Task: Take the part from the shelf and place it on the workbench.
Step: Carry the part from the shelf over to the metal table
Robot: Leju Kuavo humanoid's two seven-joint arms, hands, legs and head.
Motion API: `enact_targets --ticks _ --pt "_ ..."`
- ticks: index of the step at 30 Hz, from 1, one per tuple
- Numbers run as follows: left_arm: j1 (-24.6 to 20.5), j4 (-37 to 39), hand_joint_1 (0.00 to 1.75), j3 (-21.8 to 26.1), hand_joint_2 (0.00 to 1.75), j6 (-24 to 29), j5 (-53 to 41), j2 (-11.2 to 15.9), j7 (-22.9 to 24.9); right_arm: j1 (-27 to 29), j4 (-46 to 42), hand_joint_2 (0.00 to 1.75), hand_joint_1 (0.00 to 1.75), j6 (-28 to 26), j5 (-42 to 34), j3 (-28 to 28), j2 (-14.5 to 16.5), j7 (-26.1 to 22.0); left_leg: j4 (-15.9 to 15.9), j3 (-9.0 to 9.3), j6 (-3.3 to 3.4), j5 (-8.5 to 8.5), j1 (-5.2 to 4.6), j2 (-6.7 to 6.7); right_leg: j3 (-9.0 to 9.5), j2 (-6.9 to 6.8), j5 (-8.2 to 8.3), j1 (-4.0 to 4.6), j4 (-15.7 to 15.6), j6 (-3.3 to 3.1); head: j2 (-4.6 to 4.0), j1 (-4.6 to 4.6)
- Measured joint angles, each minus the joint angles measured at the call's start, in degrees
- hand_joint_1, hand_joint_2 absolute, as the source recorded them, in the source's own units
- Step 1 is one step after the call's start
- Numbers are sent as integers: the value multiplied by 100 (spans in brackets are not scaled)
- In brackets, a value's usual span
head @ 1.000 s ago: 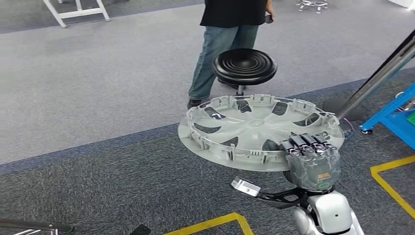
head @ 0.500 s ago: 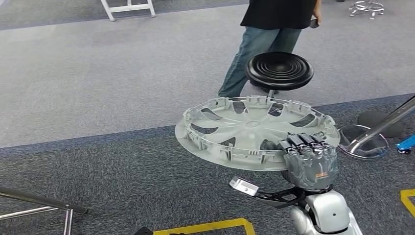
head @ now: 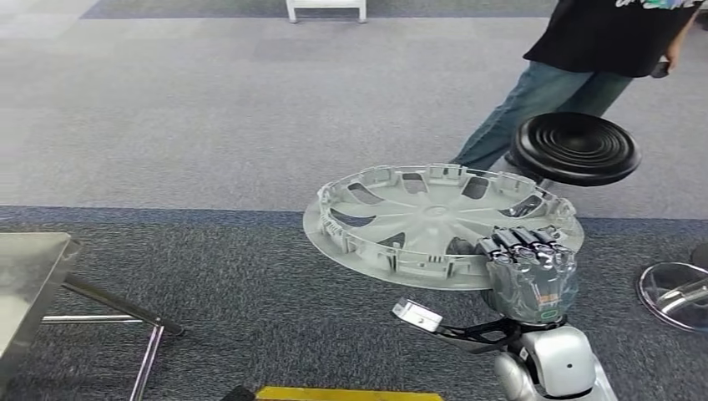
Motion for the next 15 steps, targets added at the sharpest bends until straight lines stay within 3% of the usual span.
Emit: enact_targets --ticks 1,3,5,6,8,9,11,12,13,15 --pt "-4 0 0 -1 0 -1 -6 3 1 -3 2 175 175 0 0 0 0 3 35 -8 -31 -20 2 -77 157 116 131 -28 -340 1 0 7" --pt "-8 0 0 -3 0 -8 -19 9 1 -8 3 175 175 0 0 1 0 3 72 -57 -93 -30 7 -192 312 265 169 -45 -643 -29 0 15" --pt "18 0 0 -5 0 -16 -33 18 1 -11 3 175 175 0 0 1 0 2 82 -95 -142 -27 22 -256 343 190 154 -30 -676 -91 0 14" --pt "35 0 0 -6 0 -20 -37 22 2 -10 2 175 175 0 0 2 0 3 124 -114 -168 -57 18 -172 362 133 150 -28 -687 -122 0 6" --pt "38 0 0 -7 0 -23 -41 29 3 -5 2 175 175 0 1 -1 0 12 475 -280 -223 -252 10 147 414 -7 134 -21 -715 -188 0 -28" --pt "30 0 0 -7 0 -26 -41 25 3 -3 2 175 175 0 1 -4 0 17 812 -449 -245 -404 11 308 438 -80 116 -5 -719 -217 0 -44" --pt "21 0 0 -8 0 -30 -41 18 3 -6 4 175 175 0 2 -8 0 23 1499 -821 -261 -635 32 418 481 -236 74 25 -721 -251 0 -47" --pt "28 0 0 -9 0 -31 -41 14 5 -7 5 175 175 0 2 -8 0 23 1647 -915 -254 -618 37 429 509 -311 49 37 -721 -259 0 -50" --pt "36 0 0 -9 0 -31 -41 13 10 -7 7 175 175 0 2 -8 0 23 1574 -898 -235 -490 35 438 544 -382 22 49 -721 -261 0 -49" --pt "43 0 0 -8 0 -30 -41 15 25 -7 7 175 175 0 2 -4 0 21 931 -601 -152 -69 -7 568 627 -514 -39 71 -727 -260 0 -49"
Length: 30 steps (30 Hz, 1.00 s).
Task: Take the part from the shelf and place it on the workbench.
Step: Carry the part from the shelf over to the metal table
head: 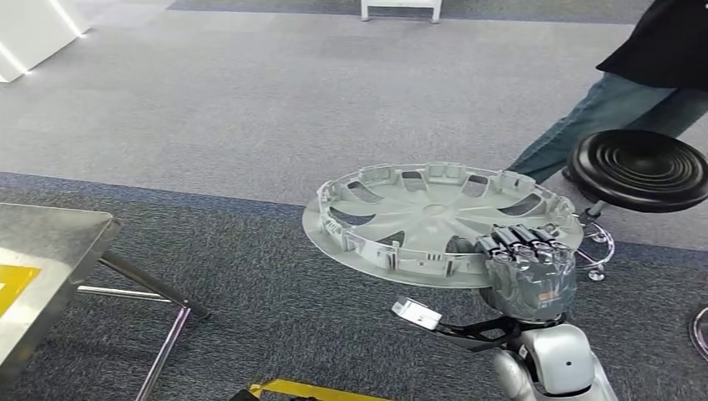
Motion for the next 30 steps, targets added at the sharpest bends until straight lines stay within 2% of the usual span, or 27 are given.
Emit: enact_targets --ticks 1,3,4,5,6,7,8,9,10,11,12,13,14,15,16,17,18,19,21,22,23,25,26,27,28,29,30 --pt "-8 0 0 1 0 2 1 6 10 -1 1 175 175 0 -1 2 0 0 -339 167 59 139 -54 152 36 -65 -32 19 -3 15 0 0" --pt "-30 0 0 2 0 7 8 16 25 -8 5 175 175 0 -2 6 0 10 -738 353 157 180 -150 374 68 -192 -73 46 -21 57 0 1" --pt "-34 0 0 2 0 9 13 20 30 -14 8 175 175 0 -2 7 0 19 -787 370 183 144 -177 378 81 -263 -84 58 -38 83 0 -2" --pt "-28 0 0 2 0 10 16 20 31 -21 10 175 175 0 -1 11 0 26 -842 399 198 131 -168 303 112 -334 -100 62 -61 111 1 -1" --pt "-13 -1 0 2 0 10 18 17 32 -27 13 175 175 0 -1 16 0 32 -885 437 206 141 -149 225 140 -325 -132 59 -61 138 0 6" --pt "-5 -1 0 2 0 10 18 18 33 -32 15 175 175 0 -1 20 0 37 -933 483 221 148 -123 149 134 -223 -187 54 4 165 -1 8" --pt "-8 -2 0 3 0 10 18 17 34 -33 18 175 175 0 -1 23 0 41 -977 527 233 158 -94 71 61 -63 -282 46 183 189 -1 19" --pt "-19 -2 0 3 0 10 18 14 35 -33 22 175 175 0 -2 23 -1 45 -994 547 246 159 -77 -3 -106 134 -411 31 491 203 -2 36" --pt "-34 -2 0 4 0 10 18 13 34 -34 25 175 175 0 -2 23 -1 47 -995 550 259 153 -69 -81 -330 270 -549 22 874 218 -2 44" --pt "-44 -2 0 4 0 10 18 7 34 -32 28 175 175 0 -2 23 -2 48 -993 552 264 148 -67 -167 -558 334 -649 14 1226 234 -2 54" --pt "-43 -2 0 4 0 10 17 0 33 -31 33 175 175 0 -2 24 -3 49 -991 557 265 143 -66 -257 -727 358 -652 6 1436 249 -2 58" --pt "-34 -2 0 4 0 10 17 -4 33 -30 39 175 175 0 -2 24 -3 49 -985 565 259 137 -63 -345 -794 366 -539 -1 1433 261 -2 57" --pt "-24 -2 0 4 0 10 18 -8 33 -28 47 175 175 0 -2 24 -4 49 -975 574 247 129 -57 -436 -745 379 -319 -13 1205 269 -2 58" --pt "-14 -2 0 4 0 10 18 -10 33 -28 54 175 175 0 -2 22 -5 50 -959 581 227 116 -49 -522 -621 439 -69 -32 835 276 -2 59" --pt "-11 -2 0 4 0 10 18 -9 33 -31 62 175 175 1 -2 21 -6 50 -937 575 198 103 -48 -599 -483 580 98 -58 491 280 -2 61" --pt "-15 -2 0 4 0 10 18 -7 33 -32 67 175 175 1 -2 20 -7 51 -909 553 170 95 -45 -669 -356 719 191 -81 212 270 -2 60" --pt "-17 -2 0 4 0 10 18 -3 33 -33 73 175 175 1 -2 20 -9 51 -891 523 136 95 -37 -728 -284 829 203 -92 64 251 -1 60" --pt "-15 -2 0 4 0 10 18 0 33 -34 79 175 175 1 -2 21 -10 50 -883 494 102 106 -26 -787 -253 883 172 -87 29 219 -1 59" --pt "6 -2 0 4 0 10 18 10 33 -35 84 175 175 1 -2 25 -11 51 -875 461 41 113 1 -859 -215 767 178 -74 -16 142 0 60" --pt "17 -2 0 4 0 10 18 11 33 -34 86 175 175 1 -2 26 -12 57 -829 437 12 79 -3 -774 -191 700 182 -75 -35 108 0 43" --pt "21 -2 0 4 0 10 18 13 32 -32 88 175 175 1 -2 26 -13 65 -684 367 -19 -12 -8 -625 -167 619 185 -79 -57 75 0 25" --pt "10 -2 0 4 0 10 18 8 31 -27 91 175 175 1 -1 22 -14 85 -87 69 -80 -311 3 -273 -129 455 168 -64 -75 24 0 -6" --pt "4 -2 0 4 0 10 18 7 30 -28 93 175 175 0 -1 21 -15 89 279 -122 -102 -449 24 -191 -117 366 154 -55 -75 9 0 -5" --pt "4 -2 0 4 0 10 18 4 29 -28 96 175 175 0 -1 20 -15 92 539 -261 -116 -510 41 -156 -103 284 137 -51 -75 5 0 -3" --pt "9 -2 0 4 0 10 18 2 28 -28 101 175 175 1 -1 20 -15 92 630 -318 -122 -473 53 -140 -85 206 118 -49 -75 5 0 -4" --pt "16 -2 0 4 0 10 18 1 28 -28 104 175 175 1 -1 21 -15 92 501 -263 -119 -332 59 -125 -61 133 97 -48 -75 9 -1 -5" --pt "20 -2 0 4 0 10 18 2 28 -28 108 175 175 1 -1 23 -15 92 188 -107 -101 -124 54 -80 -30 64 74 -46 -75 16 -1 -5"
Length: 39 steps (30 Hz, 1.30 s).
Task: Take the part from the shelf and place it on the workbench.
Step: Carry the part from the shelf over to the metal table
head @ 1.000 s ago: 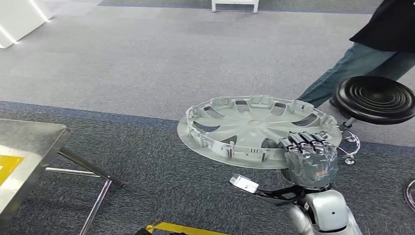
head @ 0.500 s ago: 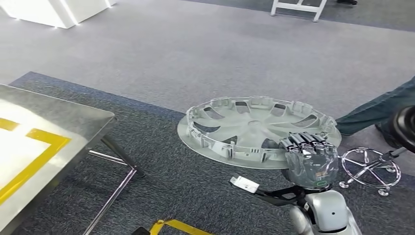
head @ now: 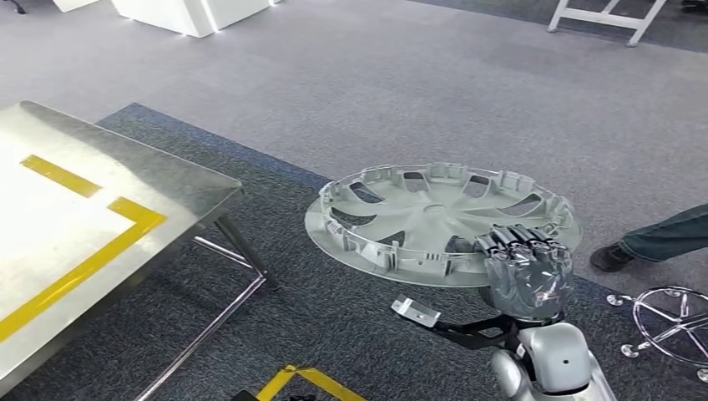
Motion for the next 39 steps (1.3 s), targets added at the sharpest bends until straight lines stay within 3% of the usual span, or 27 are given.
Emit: enact_targets --ticks 2,4,6,7,9,10,12,13,14,15,17,19,20,22,24,26,28,29,30,32,34,35,37,39 --pt "-12 0 0 0 0 -2 0 9 0 -3 2 175 175 -1 0 4 -1 2 -703 363 76 278 -68 258 53 -129 -51 17 -4 35 -1 -1" --pt "-38 0 0 0 0 -5 0 16 0 -11 3 175 175 -1 0 4 -3 5 -1018 509 149 284 -141 435 78 -253 -92 47 -11 93 0 6" --pt "-35 0 0 0 0 -8 0 18 1 -21 4 175 175 -1 -1 3 -4 8 -1078 527 195 263 -140 328 109 -365 -133 60 -32 157 1 8" --pt "-23 0 0 1 0 -8 0 20 1 -25 6 175 175 -1 -1 5 -5 9 -1111 556 214 266 -122 256 121 -309 -167 52 -14 188 0 17" --pt "-28 0 0 3 0 -8 0 22 2 -30 12 175 175 -1 -1 7 -8 15 -1168 617 258 276 -76 115 -32 -12 -355 36 324 235 -1 40" --pt "-41 0 0 4 0 -8 0 21 2 -32 16 175 175 -1 -1 8 -13 21 -1172 625 277 270 -70 47 -210 156 -502 31 671 245 -1 58" --pt "-66 0 0 4 0 -8 0 14 2 -31 24 175 175 -1 -1 8 -27 42 -1169 632 305 260 -65 -111 -666 281 -739 32 1419 259 -1 72" --pt "-65 0 0 4 0 -8 0 12 2 -29 31 175 175 -1 -1 8 -33 51 -1167 641 309 255 -64 -199 -807 295 -710 32 1579 263 -1 72" --pt "-61 0 0 4 0 -8 0 12 2 -26 38 175 175 -1 -1 8 -37 60 -1165 653 306 251 -62 -290 -841 304 -563 31 1515 262 -2 72" --pt "-57 0 0 4 0 -8 0 11 3 -24 44 175 175 -1 -1 8 -39 67 -1162 668 298 244 -59 -380 -754 334 -319 24 1218 257 -1 73" --pt "-59 0 0 4 0 -7 0 9 4 -26 49 175 175 -1 -1 8 -44 75 -1139 673 261 225 -61 -543 -456 574 90 -17 446 240 -1 80" --pt "-66 0 0 4 0 -4 0 8 6 -29 52 175 175 -1 -1 8 -48 76 -1116 632 201 226 -56 -669 -275 786 184 -41 61 201 -1 86" --pt "-62 0 0 4 0 -3 0 9 7 -31 54 175 175 -1 -1 11 -50 76 -1109 608 169 235 -48 -728 -243 792 163 -37 26 175 -1 86" --pt "-37 0 0 4 0 -2 0 18 10 -32 54 175 175 -1 0 16 -50 77 -1107 587 109 234 -25 -793 -216 665 163 -25 10 115 -1 87" --pt "-29 0 0 4 0 -1 0 22 13 -29 54 175 175 -1 1 19 -51 88 -886 484 46 83 -39 -531 -172 520 160 -41 -21 50 -1 55" --pt "-48 0 0 4 0 0 0 20 14 -28 54 175 175 -1 2 17 -54 102 -250 169 -13 -246 -33 -165 -142 368 138 -38 -31 1 -1 27" --pt "-59 0 0 4 0 -1 0 15 16 -26 56 175 175 -1 1 16 -58 105 404 -168 -46 -455 5 -60 -116 203 107 -29 -30 -14 -1 27" --pt "-57 0 0 4 0 -2 0 13 16 -26 57 175 175 -1 1 17 -60 105 481 -214 -53 -406 18 -47 -95 124 87 -28 -30 -11 -1 26" --pt "-53 0 0 4 0 -2 0 13 17 -25 58 175 175 -1 1 19 -61 105 340 -146 -51 -256 26 -30 -66 47 65 -26 -30 -4 -1 25" --pt "-57 0 0 4 0 -2 0 15 17 -28 58 175 175 -1 1 32 -61 105 -395 240 -9 129 1 141 7 -89 12 -16 -30 26 -2 27" --pt "-83 0 0 4 0 -2 0 16 17 -40 58 175 175 -1 0 49 -62 108 -956 524 60 264 -63 351 48 -205 -43 15 -26 84 -1 29" --pt "-91 0 0 4 0 -2 0 15 17 -54 58 175 175 -1 0 57 -63 110 -1043 557 90 233 -92 391 60 -265 -64 30 -31 118 -1 35" --pt "-83 0 0 4 0 -1 -1 16 28 -81 60 175 175 -1 -1 71 -64 124 -1085 557 153 223 -87 283 88 -369 -100 36 -54 183 0 42" --pt "-74 0 0 5 0 -1 -2 18 45 -103 62 175 175 -1 -1 85 -67 155 -1136 603 222 234 -53 140 53 -196 -231 18 97 236 0 66"
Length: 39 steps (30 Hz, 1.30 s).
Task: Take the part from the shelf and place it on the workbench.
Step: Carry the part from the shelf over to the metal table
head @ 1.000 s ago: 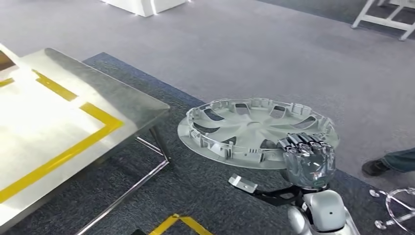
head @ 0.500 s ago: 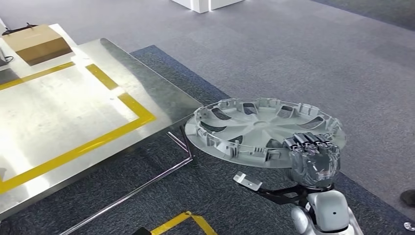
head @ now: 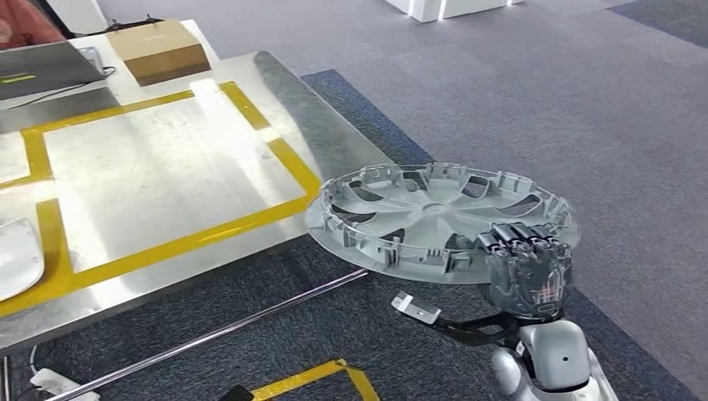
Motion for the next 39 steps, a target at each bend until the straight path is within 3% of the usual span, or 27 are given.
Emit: enact_targets --ticks 2,4,5,6,7,9,11,14,15,17,19,21,22,23,25,27,28,30,32,34,36,37,39 --pt "-24 0 0 1 0 -1 -1 -7 7 -11 8 175 175 0 0 4 -12 28 -20 31 48 1 18 -141 -293 336 -286 -13 608 22 0 42" --pt "-41 0 0 1 0 -2 -4 -16 7 -13 26 175 175 0 0 7 -28 38 -17 38 68 -6 9 -304 -731 471 -494 -10 1318 26 1 59" --pt "-40 0 0 1 0 -3 -7 -18 9 -12 38 175 175 0 0 11 -34 44 -15 47 73 -12 3 -392 -869 488 -452 -7 1456 20 1 59" --pt "-36 0 0 1 0 -3 -11 -19 13 -11 51 175 175 0 0 15 -40 54 -13 60 74 -17 -2 -480 -894 501 -289 -4 1360 6 1 60" --pt "-33 0 0 1 0 -3 -14 -19 16 -12 62 175 175 0 0 17 -48 68 -12 78 70 -24 -6 -571 -812 538 -34 -2 1052 -18 1 60" --pt "-36 0 0 1 0 -3 -16 -25 22 -21 79 175 175 0 0 22 -62 92 -6 99 45 -41 -9 -728 -520 760 369 -14 302 -81 1 56" --pt "-42 0 0 1 0 -3 -22 -29 27 -45 94 175 175 -1 0 37 -70 111 2 70 -13 -42 13 -846 -336 945 448 -16 -71 -123 1 48" --pt "-21 0 0 1 0 -5 -34 -26 39 -84 111 175 175 -2 1 74 -74 144 -12 32 -116 -27 54 -996 -274 857 435 -8 -148 -171 1 43" --pt "-10 0 0 1 0 -6 -36 -21 45 -93 115 175 175 -2 2 86 -77 153 9 24 -145 -46 46 -948 -248 799 443 -19 -178 -196 1 42" --pt "-12 0 0 1 0 -5 -36 -8 54 -97 124 175 175 -2 2 107 -81 187 286 -104 -201 -225 33 -646 -193 671 451 -44 -235 -244 1 5" --pt "-30 0 0 1 0 -5 -37 -4 55 -99 140 175 175 -2 2 120 -92 230 953 -443 -259 -552 56 -313 -157 515 429 -36 -248 -273 1 -27" --pt "-31 0 0 1 0 -5 -37 -2 55 -101 162 175 175 -2 2 135 -105 257 1478 -727 -298 -693 99 -202 -128 358 395 -33 -246 -275 1 -26" --pt "-23 0 0 1 0 -5 -37 2 55 -101 174 175 175 -2 2 145 -110 263 1467 -726 -309 -603 116 -180 -107 285 375 -34 -245 -268 1 -26" --pt "-17 0 0 1 0 -5 -36 6 55 -100 185 175 175 -2 2 155 -114 269 1223 -603 -310 -416 126 -149 -77 218 353 -35 -245 -254 1 -28" --pt "-20 0 0 1 0 -5 -36 15 55 -102 200 175 175 -2 2 169 -119 274 464 -200 -285 -55 95 60 -14 95 300 -20 -243 -206 1 -30" --pt "-41 0 0 1 0 -5 -36 15 54 -112 204 175 175 -2 2 175 -123 279 31 18 -222 29 43 242 24 -11 251 15 -241 -143 1 -23" --pt "-45 0 0 1 0 -5 -36 14 54 -119 205 175 175 -2 2 180 -125 282 -2 25 -188 -10 17 249 40 -69 231 30 -247 -113 1 -17" --pt "-28 0 0 1 0 -5 -36 17 54 -129 206 175 175 -2 1 200 -126 302 -22 21 -117 -11 29 117 70 -138 182 21 -254 -52 1 -8" --pt "-20 0 0 2 0 -5 -36 20 55 -133 209 175 175 -2 0 225 -132 344 -45 38 -49 -7 55 -15 -32 72 1 -3 -12 -4 1 13" --pt "-33 0 0 3 0 -5 -36 14 55 -134 223 175 175 -2 0 250 -155 413 -48 45 -1 -13 61 -152 -408 380 -343 -14 721 8 1 53" --pt "-33 0 0 3 0 -4 -36 7 55 -132 247 175 175 -2 0 283 -184 505 -46 57 23 -23 46 -306 -824 481 -517 -9 1411 -3 1 69" --pt "-27 0 0 3 0 -2 -36 8 55 -131 261 175 175 -2 0 300 -196 556 -44 71 28 -30 36 -385 -917 493 -434 -5 1482 -18 1 70" --pt "-16 0 0 3 0 2 -36 9 55 -132 288 175 175 -2 0 333 -224 676 -42 116 32 -52 20 -516 -764 523 36 6 939 -76 1 73"
